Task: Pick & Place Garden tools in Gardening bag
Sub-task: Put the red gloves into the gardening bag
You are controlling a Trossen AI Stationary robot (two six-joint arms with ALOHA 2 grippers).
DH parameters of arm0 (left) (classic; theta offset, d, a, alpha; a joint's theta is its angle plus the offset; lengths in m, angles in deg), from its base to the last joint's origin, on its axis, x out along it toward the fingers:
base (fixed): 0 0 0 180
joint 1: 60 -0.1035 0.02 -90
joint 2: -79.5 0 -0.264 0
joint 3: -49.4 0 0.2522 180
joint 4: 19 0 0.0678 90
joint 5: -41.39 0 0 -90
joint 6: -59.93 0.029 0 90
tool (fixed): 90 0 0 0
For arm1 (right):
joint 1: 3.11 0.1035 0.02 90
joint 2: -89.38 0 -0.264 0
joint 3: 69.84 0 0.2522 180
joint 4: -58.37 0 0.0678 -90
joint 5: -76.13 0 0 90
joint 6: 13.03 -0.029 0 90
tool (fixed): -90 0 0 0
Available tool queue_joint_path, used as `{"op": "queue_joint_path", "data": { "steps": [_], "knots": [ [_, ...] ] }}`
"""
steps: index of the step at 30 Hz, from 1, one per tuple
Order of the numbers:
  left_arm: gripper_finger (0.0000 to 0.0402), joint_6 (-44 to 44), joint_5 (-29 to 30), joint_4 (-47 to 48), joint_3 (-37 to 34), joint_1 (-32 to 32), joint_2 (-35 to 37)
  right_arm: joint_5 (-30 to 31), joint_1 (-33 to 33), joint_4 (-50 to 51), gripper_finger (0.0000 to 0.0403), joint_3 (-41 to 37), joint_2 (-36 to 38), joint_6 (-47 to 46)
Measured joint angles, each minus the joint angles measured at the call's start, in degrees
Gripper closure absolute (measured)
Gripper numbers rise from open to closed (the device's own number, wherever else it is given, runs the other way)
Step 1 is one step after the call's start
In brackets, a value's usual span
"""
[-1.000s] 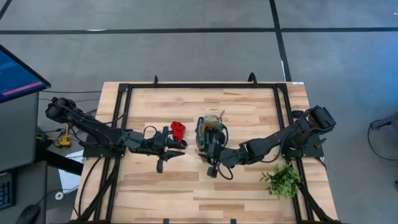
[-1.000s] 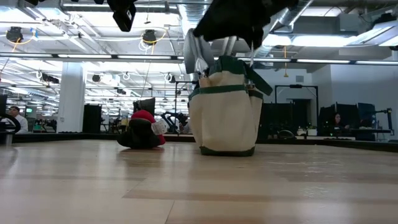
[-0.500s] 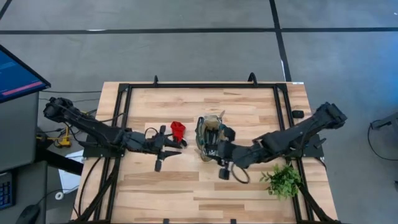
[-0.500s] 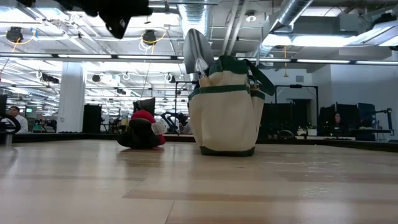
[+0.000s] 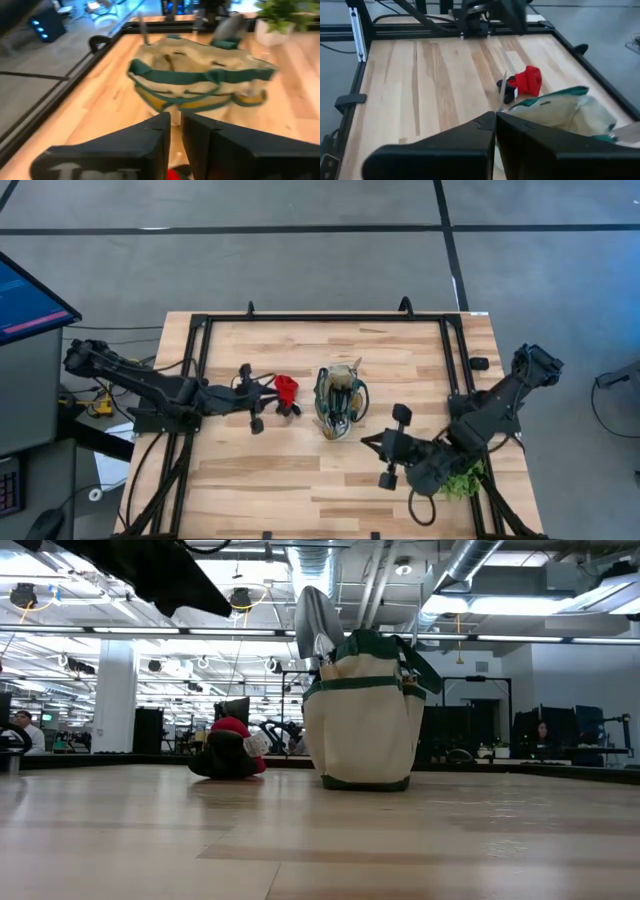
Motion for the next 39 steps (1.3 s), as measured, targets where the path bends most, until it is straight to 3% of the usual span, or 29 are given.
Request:
{"op": "queue_joint_path", "data": {
  "steps": [4, 8, 14, 22, 30, 39],
  "knots": [
    [0.0377, 0.04, -0.25, 0.09, 0.00, -2.06, -0.94, 0.15, 1.08, 0.63, 0.0395, -0.68, -1.81, -4.97],
    [0.0362, 0.20, -4.53, 1.10, 0.00, -3.99, -0.99, 0.08, 2.62, 0.95, 0.0401, -0.66, -4.31, -7.78],
    [0.0310, 0.64, -12.04, 4.92, 0.02, -8.47, -1.05, 0.04, 5.75, 1.13, 0.0401, -0.68, -6.50, -12.55],
    [0.0231, 10.24, -17.88, 7.00, 0.04, -14.11, -5.44, 2.09, 9.44, 1.14, 0.0402, -0.68, -6.81, -17.07],
    [0.0177, 16.52, -17.82, 6.66, 0.04, -15.40, -12.92, 3.39, 10.61, 1.10, 0.0402, -0.68, -6.81, -18.52],
    [0.0174, 14.90, -15.05, 6.05, 0.02, -21.68, -16.56, 3.54, 10.59, 1.08, 0.0403, -0.68, -6.81, -18.54]
  ]
}}
